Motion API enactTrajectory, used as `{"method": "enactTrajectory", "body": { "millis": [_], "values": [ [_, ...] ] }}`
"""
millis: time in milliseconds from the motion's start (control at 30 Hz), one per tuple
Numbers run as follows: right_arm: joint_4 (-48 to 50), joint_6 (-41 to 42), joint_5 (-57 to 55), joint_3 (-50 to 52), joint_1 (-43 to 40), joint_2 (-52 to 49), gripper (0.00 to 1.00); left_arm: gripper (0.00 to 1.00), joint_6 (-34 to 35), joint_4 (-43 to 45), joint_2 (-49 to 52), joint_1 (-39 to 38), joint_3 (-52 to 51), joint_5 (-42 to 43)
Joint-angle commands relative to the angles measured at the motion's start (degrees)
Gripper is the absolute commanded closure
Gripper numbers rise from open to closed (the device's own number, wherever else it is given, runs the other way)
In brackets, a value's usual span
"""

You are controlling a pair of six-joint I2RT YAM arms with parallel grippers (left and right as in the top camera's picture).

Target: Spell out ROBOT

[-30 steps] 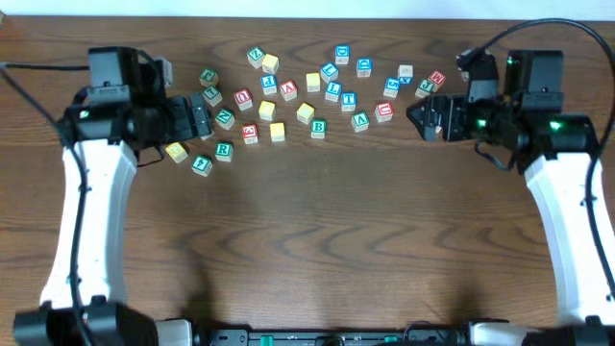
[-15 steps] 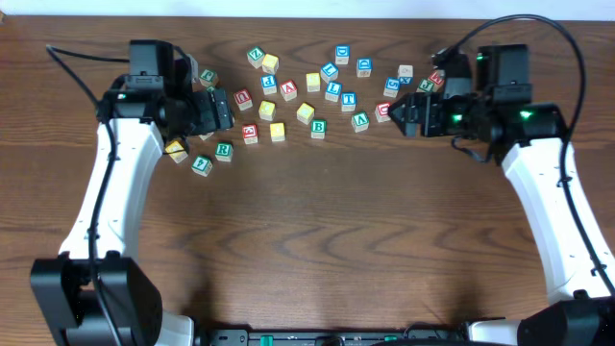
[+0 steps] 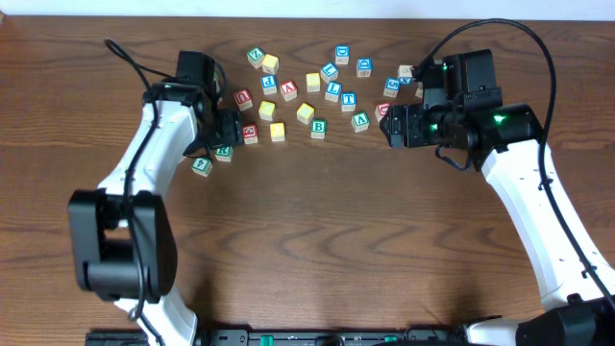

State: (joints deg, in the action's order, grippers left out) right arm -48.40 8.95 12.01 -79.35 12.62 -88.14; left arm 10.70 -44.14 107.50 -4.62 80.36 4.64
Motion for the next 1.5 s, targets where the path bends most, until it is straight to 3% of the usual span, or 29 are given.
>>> {"method": "enactTrajectory", "body": {
  "millis": [0, 100, 333, 800, 1100, 1467],
  "values": [
    [-0.26, 0.87, -1.18, -1.22, 0.22, -0.33, 0.15, 0.26, -0.42, 0.33, 1.64, 0.20, 0.50, -1.25],
    [-0.24, 0.87, -1.16, -1.20, 0.22, -0.33, 0.15, 0.31, -2.54, 0.52, 1.81, 0.15, 0.50, -1.27],
    [-0.55, 0.90, -1.16, -1.20, 0.24, -0.33, 0.15, 0.33, -7.69, 1.05, 2.54, 0.15, 0.37, -1.25],
    [-1.62, 0.87, -1.18, -1.20, 0.22, -0.33, 0.14, 0.49, -7.63, 2.73, 7.43, 0.15, 0.35, -0.94],
    [-2.05, 0.87, -1.40, -1.20, 0.22, -0.33, 0.13, 0.64, -5.90, 2.91, 7.98, 0.15, 0.33, -0.63],
    [-3.10, 0.85, -2.34, -1.20, 0.22, -0.33, 0.11, 0.63, -5.49, 4.26, 8.02, 0.15, -1.22, -0.63]
  ]
}}
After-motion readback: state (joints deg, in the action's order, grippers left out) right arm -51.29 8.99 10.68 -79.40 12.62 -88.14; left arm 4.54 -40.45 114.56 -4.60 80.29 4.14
